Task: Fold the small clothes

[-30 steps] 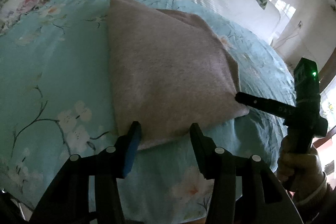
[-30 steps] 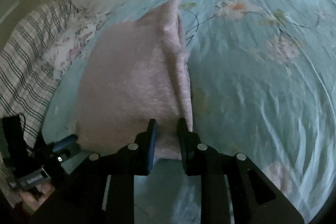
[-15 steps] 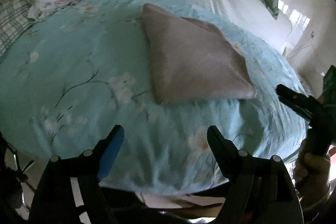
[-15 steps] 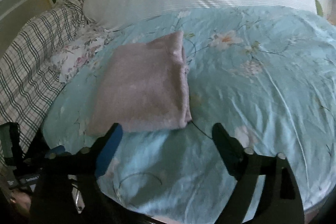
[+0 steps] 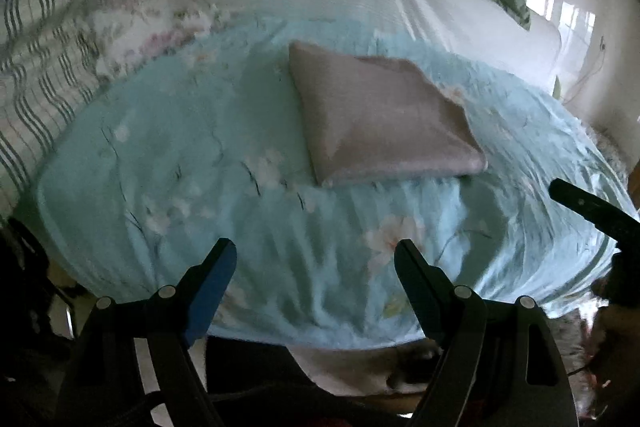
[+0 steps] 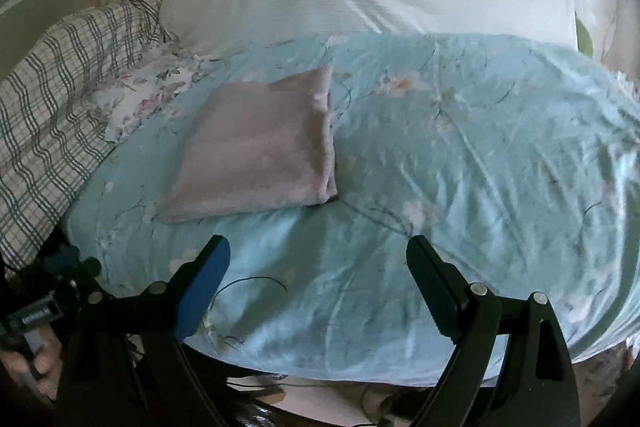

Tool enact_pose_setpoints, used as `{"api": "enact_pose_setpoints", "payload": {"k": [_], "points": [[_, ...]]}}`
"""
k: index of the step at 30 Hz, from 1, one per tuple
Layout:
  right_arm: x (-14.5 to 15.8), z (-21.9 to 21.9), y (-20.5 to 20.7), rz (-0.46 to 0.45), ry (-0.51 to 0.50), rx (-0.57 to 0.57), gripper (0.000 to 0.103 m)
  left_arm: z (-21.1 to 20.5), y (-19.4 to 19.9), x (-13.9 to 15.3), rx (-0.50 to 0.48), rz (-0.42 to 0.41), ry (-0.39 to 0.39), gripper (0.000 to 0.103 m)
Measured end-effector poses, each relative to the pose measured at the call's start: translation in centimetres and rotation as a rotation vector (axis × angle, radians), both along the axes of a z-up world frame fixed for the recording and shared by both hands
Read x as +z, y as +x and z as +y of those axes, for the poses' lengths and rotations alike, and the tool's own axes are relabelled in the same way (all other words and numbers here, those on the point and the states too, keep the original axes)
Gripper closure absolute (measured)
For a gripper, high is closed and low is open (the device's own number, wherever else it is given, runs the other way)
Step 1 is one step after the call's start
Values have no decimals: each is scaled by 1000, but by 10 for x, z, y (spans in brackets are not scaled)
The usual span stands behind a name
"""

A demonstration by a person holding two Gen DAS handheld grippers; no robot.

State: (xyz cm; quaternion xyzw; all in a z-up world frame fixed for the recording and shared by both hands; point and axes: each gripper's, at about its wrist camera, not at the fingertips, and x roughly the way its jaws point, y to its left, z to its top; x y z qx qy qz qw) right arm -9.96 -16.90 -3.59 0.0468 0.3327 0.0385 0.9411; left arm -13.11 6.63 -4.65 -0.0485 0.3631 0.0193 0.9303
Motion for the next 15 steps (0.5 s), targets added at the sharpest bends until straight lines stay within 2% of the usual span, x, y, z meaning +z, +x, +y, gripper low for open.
{"api": "enact_pose_setpoints", "payload": {"k": [4, 11, 15], "points": [[5, 1, 2, -17, -39, 4, 13, 1, 3, 9, 4, 1, 56, 19], [2, 8, 20, 50, 6, 64, 13, 13, 28, 4, -4, 70, 61, 19], [0, 24, 28, 88, -33, 121, 13, 21, 41, -1, -4, 98, 58, 18]]}}
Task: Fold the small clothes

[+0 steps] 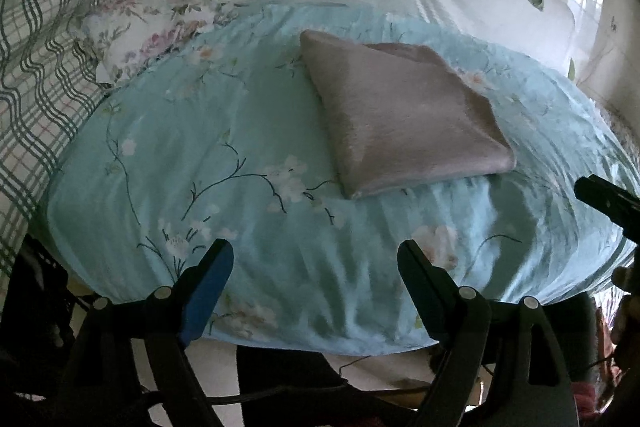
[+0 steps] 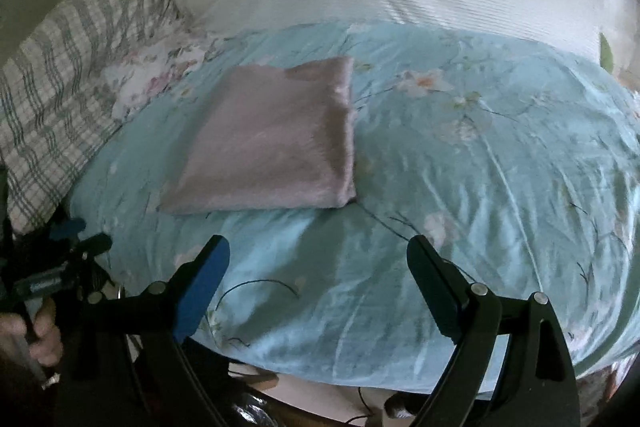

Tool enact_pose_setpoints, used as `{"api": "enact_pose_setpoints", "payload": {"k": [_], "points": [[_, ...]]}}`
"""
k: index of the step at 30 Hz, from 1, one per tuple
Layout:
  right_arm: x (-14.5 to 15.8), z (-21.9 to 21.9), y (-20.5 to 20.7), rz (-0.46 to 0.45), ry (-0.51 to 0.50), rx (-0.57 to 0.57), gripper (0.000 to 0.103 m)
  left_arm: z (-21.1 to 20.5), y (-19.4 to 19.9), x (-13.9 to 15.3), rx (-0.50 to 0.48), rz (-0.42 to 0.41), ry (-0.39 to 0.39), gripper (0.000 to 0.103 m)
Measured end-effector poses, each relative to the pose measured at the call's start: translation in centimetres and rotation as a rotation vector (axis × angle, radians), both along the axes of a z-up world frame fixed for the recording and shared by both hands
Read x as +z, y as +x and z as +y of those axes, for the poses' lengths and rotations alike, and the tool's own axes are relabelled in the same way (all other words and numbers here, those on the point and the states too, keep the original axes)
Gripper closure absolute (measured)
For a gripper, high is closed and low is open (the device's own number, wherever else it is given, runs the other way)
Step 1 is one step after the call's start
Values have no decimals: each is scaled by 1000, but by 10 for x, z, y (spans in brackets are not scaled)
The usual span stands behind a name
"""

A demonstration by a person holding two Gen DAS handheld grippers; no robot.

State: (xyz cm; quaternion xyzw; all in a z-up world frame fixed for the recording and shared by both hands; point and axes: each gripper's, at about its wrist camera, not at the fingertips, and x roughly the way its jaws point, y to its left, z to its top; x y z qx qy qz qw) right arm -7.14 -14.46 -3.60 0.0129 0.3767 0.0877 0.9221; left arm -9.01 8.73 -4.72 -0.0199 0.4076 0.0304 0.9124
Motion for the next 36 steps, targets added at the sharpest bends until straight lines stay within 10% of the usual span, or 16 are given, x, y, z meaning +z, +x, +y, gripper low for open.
{"api": "enact_pose_setpoints", "payload": {"k": [36], "points": [[15, 16, 114, 123, -27, 168, 1, -22, 120, 17, -23, 104, 87, 17]]}}
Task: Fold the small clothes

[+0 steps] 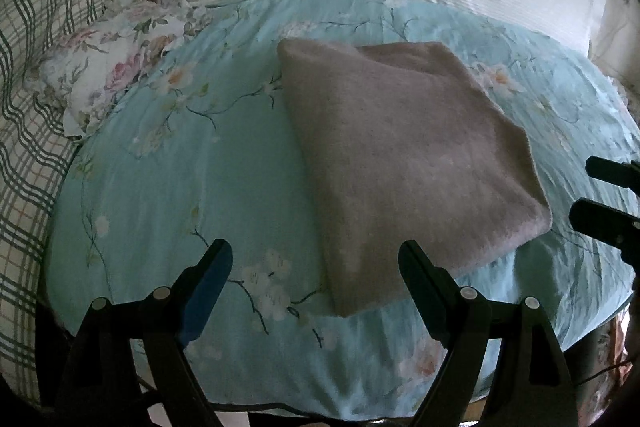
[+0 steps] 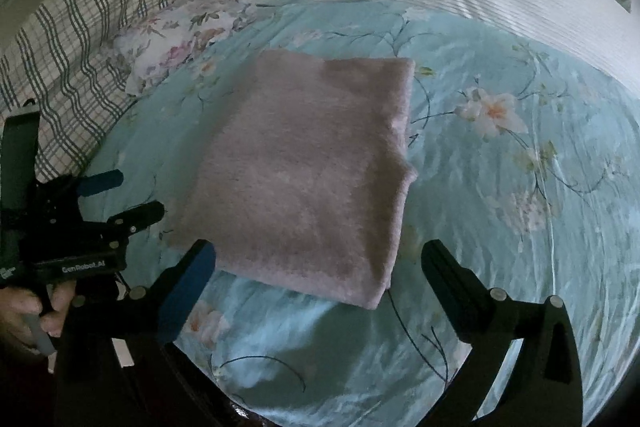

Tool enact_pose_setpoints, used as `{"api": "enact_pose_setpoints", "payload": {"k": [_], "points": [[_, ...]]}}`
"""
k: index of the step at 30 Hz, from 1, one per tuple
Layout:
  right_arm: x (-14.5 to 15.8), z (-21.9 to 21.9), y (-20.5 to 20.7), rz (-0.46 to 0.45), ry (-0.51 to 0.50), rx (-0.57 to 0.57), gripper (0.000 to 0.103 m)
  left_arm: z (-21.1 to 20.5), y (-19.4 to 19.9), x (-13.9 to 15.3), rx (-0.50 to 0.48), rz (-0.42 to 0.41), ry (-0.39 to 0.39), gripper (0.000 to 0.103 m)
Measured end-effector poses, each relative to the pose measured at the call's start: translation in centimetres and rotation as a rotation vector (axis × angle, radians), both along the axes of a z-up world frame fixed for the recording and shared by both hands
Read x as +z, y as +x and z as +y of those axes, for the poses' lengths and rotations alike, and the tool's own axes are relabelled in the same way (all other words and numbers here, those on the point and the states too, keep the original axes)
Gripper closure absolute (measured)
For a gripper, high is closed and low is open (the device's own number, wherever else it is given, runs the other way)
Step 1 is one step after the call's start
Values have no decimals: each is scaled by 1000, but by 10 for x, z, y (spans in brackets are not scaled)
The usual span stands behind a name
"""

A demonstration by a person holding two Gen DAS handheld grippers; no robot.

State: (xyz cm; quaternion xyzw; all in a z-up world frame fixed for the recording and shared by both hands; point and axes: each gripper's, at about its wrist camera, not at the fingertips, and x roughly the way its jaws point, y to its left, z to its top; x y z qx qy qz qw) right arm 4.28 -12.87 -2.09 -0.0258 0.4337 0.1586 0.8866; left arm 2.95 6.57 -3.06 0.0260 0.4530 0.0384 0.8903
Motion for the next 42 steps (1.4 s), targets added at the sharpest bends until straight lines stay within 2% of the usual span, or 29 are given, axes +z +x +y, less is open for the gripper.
{"api": "enact_pose_setpoints", "payload": {"k": [22, 42], "points": [[15, 0, 10, -25, 22, -10, 1, -8, 15, 12, -8, -29, -10, 17], [3, -5, 20, 5, 35, -20, 1, -13, 16, 11, -8, -27, -9, 17]]}}
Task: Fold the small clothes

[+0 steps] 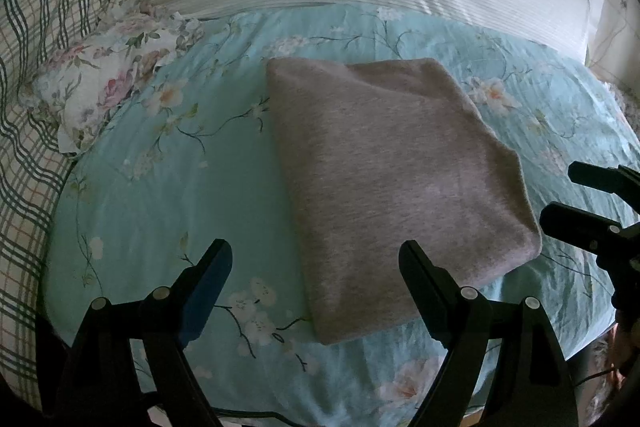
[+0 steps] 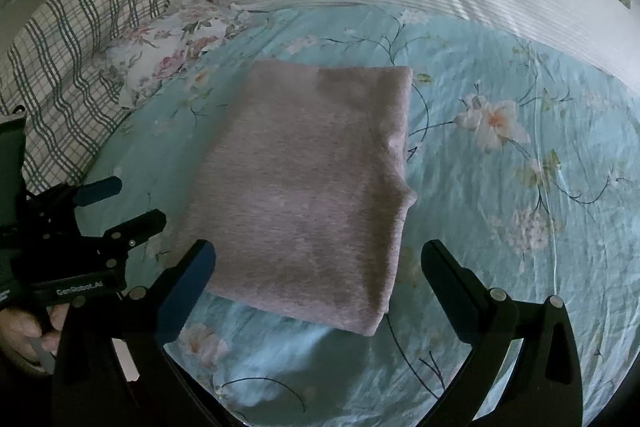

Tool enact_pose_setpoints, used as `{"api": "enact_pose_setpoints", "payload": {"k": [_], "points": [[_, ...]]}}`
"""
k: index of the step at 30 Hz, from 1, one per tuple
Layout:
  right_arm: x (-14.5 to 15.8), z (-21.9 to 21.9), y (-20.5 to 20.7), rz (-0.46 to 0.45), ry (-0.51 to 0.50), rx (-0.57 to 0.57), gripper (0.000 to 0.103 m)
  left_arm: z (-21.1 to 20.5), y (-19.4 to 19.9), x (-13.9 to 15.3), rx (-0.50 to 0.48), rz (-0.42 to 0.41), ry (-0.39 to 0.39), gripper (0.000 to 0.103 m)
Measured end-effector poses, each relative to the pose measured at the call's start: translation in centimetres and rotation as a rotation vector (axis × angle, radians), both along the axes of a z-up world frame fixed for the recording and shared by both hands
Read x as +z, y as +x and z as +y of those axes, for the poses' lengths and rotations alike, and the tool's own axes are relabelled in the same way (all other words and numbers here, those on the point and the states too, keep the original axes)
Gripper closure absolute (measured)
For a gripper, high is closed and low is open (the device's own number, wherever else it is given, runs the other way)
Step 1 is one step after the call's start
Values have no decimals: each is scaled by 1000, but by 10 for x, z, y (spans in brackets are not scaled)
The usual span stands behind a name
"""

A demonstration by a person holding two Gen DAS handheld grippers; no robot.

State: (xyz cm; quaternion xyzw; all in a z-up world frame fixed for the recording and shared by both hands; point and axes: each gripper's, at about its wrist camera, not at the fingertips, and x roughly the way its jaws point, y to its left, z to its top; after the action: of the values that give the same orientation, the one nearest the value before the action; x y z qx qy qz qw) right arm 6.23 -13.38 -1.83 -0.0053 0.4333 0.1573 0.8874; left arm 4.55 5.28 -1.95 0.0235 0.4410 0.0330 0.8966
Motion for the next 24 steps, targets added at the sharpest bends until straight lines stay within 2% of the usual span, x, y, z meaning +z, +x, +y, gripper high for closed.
{"api": "enact_pose_setpoints", "payload": {"k": [12, 24], "points": [[-12, -8, 2, 35, 10, -6, 0, 1, -1, -5, 6, 15, -10, 17], [-9, -7, -5, 25, 17, -7, 1, -2, -9, -3, 0, 8, -17, 17]]}}
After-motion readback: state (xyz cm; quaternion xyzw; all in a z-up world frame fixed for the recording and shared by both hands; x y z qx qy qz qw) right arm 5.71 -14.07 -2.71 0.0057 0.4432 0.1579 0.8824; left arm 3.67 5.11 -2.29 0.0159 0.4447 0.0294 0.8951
